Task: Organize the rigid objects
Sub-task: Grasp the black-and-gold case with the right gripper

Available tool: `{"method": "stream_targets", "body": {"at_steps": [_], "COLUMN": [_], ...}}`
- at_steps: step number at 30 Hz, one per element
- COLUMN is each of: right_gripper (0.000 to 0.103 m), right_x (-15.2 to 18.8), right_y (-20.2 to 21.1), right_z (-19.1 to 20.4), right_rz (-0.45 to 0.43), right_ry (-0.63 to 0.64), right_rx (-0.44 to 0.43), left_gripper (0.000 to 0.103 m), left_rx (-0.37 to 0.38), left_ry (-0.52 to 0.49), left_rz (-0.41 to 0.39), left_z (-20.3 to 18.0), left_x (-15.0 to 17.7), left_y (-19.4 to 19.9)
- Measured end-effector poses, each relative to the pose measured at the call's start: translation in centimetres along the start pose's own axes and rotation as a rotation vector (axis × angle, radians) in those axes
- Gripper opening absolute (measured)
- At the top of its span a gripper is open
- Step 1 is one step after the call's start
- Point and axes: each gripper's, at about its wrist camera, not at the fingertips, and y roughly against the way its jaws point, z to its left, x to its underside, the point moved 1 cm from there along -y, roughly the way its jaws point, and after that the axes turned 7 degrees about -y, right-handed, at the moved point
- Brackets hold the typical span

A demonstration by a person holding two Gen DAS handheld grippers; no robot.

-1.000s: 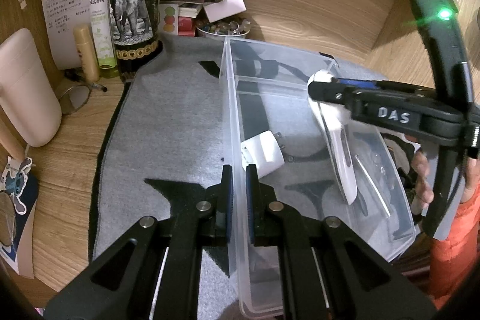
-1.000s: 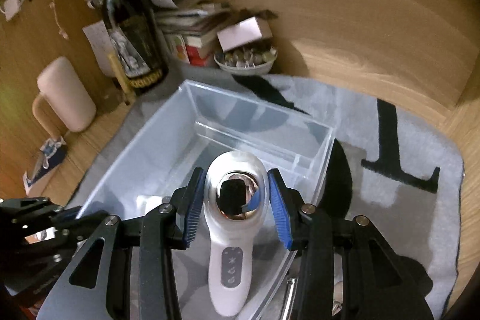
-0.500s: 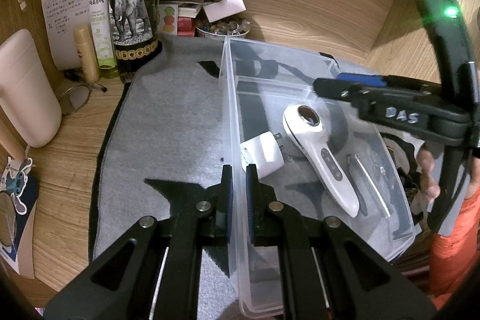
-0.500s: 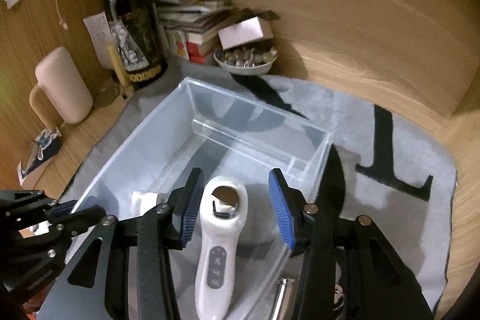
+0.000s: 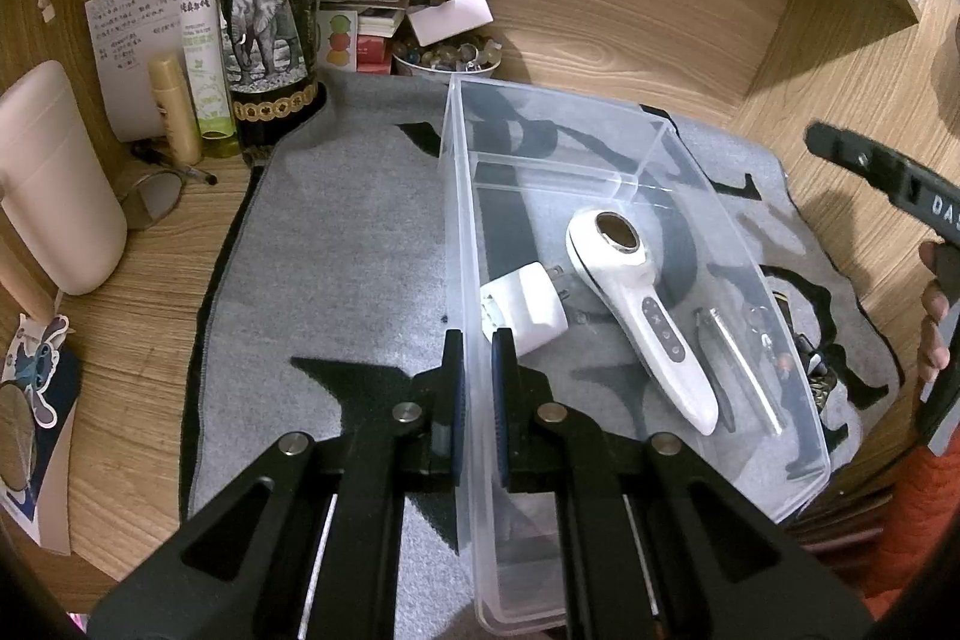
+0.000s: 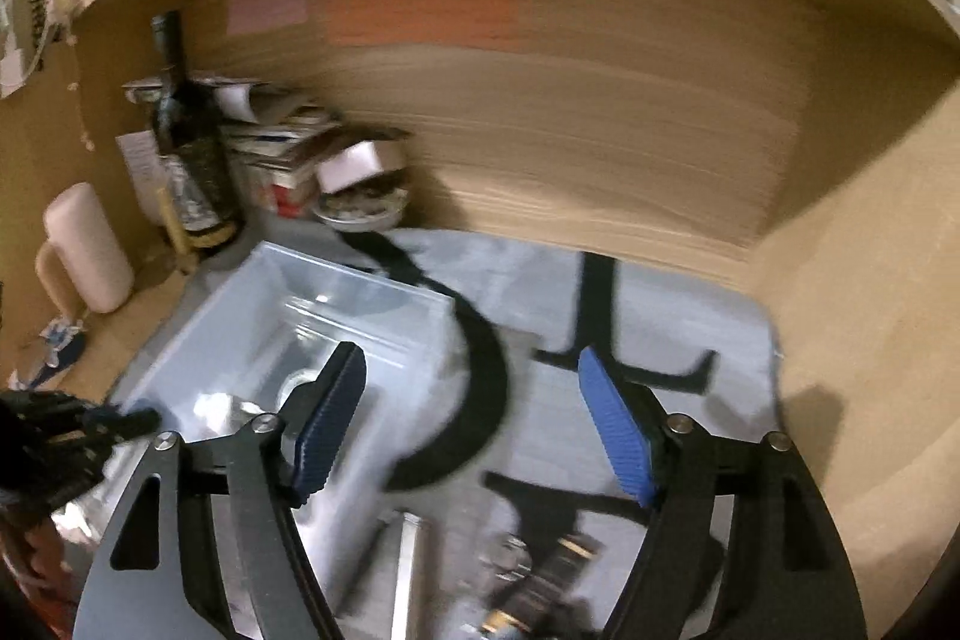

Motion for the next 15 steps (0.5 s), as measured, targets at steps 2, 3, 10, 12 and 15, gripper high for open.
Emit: {"method": "stream_targets", "body": {"at_steps": [2,3,10,12,15], "right_gripper": [0.071,0.071,0.071,0.071,0.067], "right_x": [0.5,0.9,4.9,6.1,8.0], "right_y": [0.1,0.0,-1.7,-2.3,-3.3], "right_z": [-1.0,-1.6,-4.9,-5.6,-6.3], "right_rz": [0.008,0.019,0.130,0.161,0.231], "right_ry": [-0.014,-0.023,-0.097,-0.112,-0.127], "right_rx": [0.022,0.035,0.097,0.121,0.118], "left_gripper": [0.008,0.008,0.008,0.008,0.008], "left_rx": [0.001,0.001,0.002,0.002,0.002], "left_ry": [0.001,0.000,0.000,-0.002,-0.001], "left_rz": [0.001,0.001,0.000,0.000,0.001], "left_z": [0.0,0.0,0.1,0.1,0.1], "left_x": [0.0,0.0,0.0,0.0,0.0], "left_y": [-0.1,0.0,0.0,0.0,0.0]}}
